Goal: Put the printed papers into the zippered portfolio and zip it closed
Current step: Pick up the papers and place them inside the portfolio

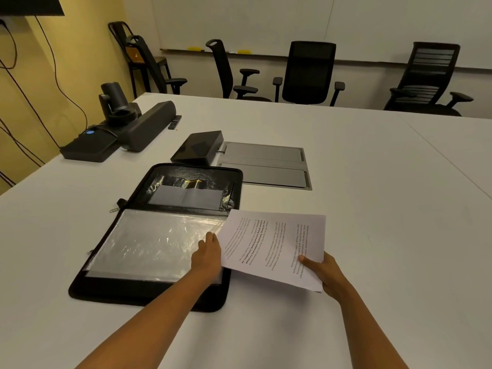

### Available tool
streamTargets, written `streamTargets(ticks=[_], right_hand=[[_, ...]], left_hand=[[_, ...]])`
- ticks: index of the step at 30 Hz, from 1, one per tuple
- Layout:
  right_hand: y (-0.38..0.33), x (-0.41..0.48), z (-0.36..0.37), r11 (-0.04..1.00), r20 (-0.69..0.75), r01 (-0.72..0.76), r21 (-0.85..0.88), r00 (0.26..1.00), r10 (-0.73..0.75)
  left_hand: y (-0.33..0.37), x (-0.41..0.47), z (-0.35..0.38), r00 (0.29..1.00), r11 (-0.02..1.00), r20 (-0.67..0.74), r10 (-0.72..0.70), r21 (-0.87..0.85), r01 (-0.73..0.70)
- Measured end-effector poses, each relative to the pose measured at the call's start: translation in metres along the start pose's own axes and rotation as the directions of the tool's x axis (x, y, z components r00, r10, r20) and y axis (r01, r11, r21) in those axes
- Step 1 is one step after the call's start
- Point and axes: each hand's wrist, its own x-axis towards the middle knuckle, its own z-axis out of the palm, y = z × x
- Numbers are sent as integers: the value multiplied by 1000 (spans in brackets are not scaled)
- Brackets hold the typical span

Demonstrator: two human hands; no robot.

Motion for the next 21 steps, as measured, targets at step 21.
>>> streamTargets(ticks=[21], right_hand=[[9, -24, 2, 986, 33, -121, -112, 992, 126]], left_hand=[[-14, 16, -11, 959, 1000, 284, 18, 12, -22]])
